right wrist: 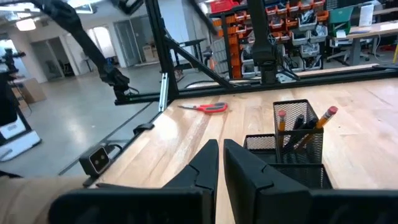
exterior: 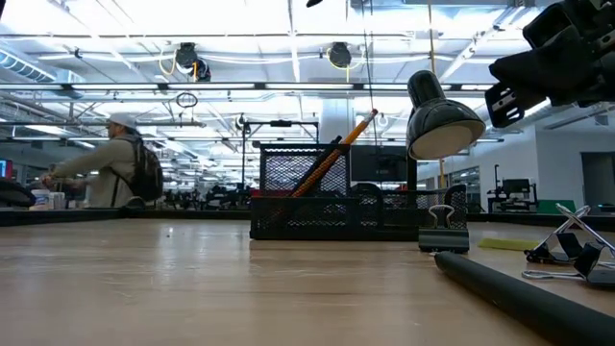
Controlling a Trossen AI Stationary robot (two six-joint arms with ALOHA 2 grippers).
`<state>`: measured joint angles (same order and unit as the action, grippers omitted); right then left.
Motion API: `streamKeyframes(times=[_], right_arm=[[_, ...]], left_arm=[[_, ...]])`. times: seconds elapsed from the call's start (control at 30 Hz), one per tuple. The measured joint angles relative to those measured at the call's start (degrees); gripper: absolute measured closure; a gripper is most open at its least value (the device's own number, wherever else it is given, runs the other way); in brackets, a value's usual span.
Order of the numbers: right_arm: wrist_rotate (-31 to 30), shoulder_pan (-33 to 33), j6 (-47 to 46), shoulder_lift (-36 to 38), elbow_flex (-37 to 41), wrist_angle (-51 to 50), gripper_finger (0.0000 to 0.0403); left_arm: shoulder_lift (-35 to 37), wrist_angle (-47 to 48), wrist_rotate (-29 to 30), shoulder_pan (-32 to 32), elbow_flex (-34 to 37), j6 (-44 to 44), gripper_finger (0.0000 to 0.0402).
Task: Pick and place office supplies into organizer
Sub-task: Put the black pen into the black desk organizer
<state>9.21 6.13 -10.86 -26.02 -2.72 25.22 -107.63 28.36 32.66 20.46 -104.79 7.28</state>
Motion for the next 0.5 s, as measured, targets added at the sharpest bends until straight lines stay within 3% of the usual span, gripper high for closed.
streamKeyframes(times=[0.17,0.3,0.5], right_arm=[[-0.1,0.0,2.8,0.0,0.0,0.7,0.04],[0.0,0.0,2.5,0.0,0.0,2.7,0.0397],[0.0,0.0,2.4,0.0,0.0,4.2,0.0402]], left_arm=[[0.9,1.5,-4.1,-4.2,0.4,2.8,0.0397],[1.1,-1.7,-14.4,-6.4,2.8,6.0,0.0398],[1.4,-10.6,-16.2,-9.0,8.9,7.7,0.0399]])
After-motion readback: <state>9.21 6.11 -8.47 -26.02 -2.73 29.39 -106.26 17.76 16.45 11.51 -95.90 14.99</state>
